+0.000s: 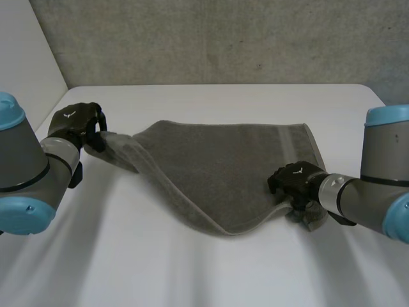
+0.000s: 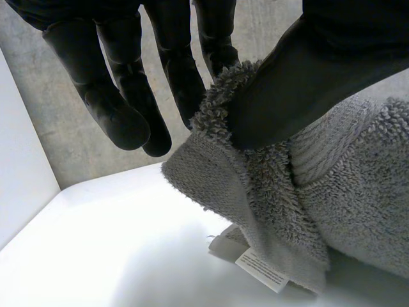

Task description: Fold the towel.

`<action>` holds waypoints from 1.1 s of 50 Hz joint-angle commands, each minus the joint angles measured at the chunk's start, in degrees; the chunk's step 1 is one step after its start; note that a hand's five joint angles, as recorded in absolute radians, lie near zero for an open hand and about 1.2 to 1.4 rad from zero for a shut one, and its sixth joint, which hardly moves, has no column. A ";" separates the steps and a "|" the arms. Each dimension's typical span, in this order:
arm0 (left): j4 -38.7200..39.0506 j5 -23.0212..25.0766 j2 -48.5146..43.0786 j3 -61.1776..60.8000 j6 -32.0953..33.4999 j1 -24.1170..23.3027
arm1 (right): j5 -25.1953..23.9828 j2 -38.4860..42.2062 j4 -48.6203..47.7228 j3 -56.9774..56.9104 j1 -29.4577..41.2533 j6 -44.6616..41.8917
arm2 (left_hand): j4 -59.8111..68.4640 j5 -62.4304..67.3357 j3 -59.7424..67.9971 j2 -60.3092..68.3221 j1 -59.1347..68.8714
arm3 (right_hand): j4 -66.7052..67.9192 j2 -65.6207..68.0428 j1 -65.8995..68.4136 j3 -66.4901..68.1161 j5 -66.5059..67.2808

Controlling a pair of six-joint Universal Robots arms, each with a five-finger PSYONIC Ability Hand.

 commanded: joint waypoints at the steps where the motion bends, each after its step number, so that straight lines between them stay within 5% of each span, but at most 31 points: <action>1: 0.23 0.00 1.76 -1.98 -0.19 -0.28 | 2.21 -5.25 -6.43 7.31 -0.01 0.45 | -10.64 -22.38 -12.27 -10.80 -7.74 | -3.22 -3.86 -3.84 -3.61 -1.52; 10: 2.17 0.00 3.07 -3.57 -0.19 -0.02 | 10.29 -12.02 -20.40 17.25 0.16 0.54 | -10.64 -22.38 -12.27 -10.80 -7.74 | -2.04 -2.68 -2.67 -2.43 -0.35; 22: 2.43 0.00 3.87 -3.92 -0.19 -0.02 | 11.79 -10.09 -23.32 19.46 -0.10 0.54 | -10.64 -22.38 -12.27 -10.80 -7.74 | 5.03 4.38 4.40 4.64 6.72; 29: 2.43 0.00 3.96 -4.09 -0.19 0.07 | 12.06 -9.47 -21.39 18.58 -0.10 -0.16 | -10.64 -22.38 -12.27 -10.80 -7.74 | 53.84 53.20 53.21 53.45 55.53; 33: 2.43 0.09 4.48 -4.53 -0.19 0.07 | 11.88 -13.26 -20.07 17.79 -0.28 0.10 | -10.64 -22.38 -12.27 -10.80 -7.74 | 53.92 53.27 53.29 53.53 55.61; 55: 2.17 3.51 19.86 -7.61 0.07 3.76 | -2.09 -30.40 2.52 2.06 -12.76 2.30 | -10.64 -22.38 -12.27 -10.80 -7.74 | 53.92 53.27 53.29 53.53 55.61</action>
